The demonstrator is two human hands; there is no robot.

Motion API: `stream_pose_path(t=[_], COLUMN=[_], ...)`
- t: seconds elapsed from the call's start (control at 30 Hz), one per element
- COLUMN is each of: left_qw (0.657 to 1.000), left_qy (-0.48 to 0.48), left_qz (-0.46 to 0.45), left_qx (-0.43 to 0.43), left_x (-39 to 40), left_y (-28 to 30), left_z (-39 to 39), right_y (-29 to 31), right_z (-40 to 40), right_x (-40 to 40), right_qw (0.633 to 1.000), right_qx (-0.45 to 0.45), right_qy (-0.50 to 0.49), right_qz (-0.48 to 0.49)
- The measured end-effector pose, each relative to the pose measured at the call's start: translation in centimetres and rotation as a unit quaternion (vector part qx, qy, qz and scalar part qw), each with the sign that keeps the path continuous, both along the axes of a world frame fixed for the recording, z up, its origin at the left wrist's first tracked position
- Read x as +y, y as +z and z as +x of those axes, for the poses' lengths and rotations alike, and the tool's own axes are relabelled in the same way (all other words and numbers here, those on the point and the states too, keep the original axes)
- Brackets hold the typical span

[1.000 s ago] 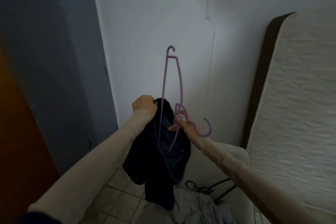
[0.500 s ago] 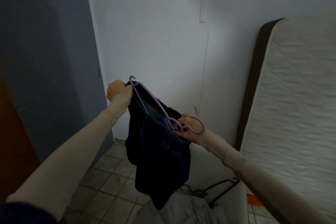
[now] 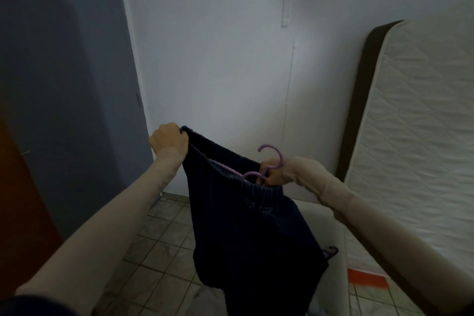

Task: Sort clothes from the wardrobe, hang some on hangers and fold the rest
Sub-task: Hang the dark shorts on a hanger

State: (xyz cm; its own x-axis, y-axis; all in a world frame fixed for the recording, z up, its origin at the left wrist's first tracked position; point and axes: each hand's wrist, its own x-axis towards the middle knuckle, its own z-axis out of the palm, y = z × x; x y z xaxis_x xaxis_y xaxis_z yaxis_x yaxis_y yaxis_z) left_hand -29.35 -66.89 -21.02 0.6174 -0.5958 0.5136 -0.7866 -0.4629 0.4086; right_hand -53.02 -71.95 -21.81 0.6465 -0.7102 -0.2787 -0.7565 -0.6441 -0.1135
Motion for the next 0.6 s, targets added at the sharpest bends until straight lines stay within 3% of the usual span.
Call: stream_pose_path(t=[0.17,0.3,0.43,0.53,0.6], left_qw=[1.000,0.996,0.988,0.958,0.935], left_qy=[-0.022,-0.062,-0.126,-0.236,-0.239], left_qz=[-0.005,0.022,0.058,0.150,0.223], left_qx=[-0.021,-0.057,-0.065,-0.056,-0.137], left_x=[-0.3,-0.9,-1.1,-1.4,-1.6], left_y=[-0.6,-0.3,-0.8,-1.5,-2.0], left_z=[-1.8,-3.9,-4.1,-4.7,-5.2], right_y=[-0.2,-2.1,-1.3,0.5,0.8], right_z=[-0.5,-2.5,-1.8,-1.2,-1.3], right_x=[0.1,-1.7,-1.6,-0.9,-0.5], right_qw=[0.997,0.987,0.998,0.994,0.993], right_qx=[0.013,-0.131,-0.016,-0.048,-0.065], right_qy=[-0.061,-0.090,-0.056,-0.055,-0.042], right_qz=[0.047,-0.011,-0.022,-0.076,-0.091])
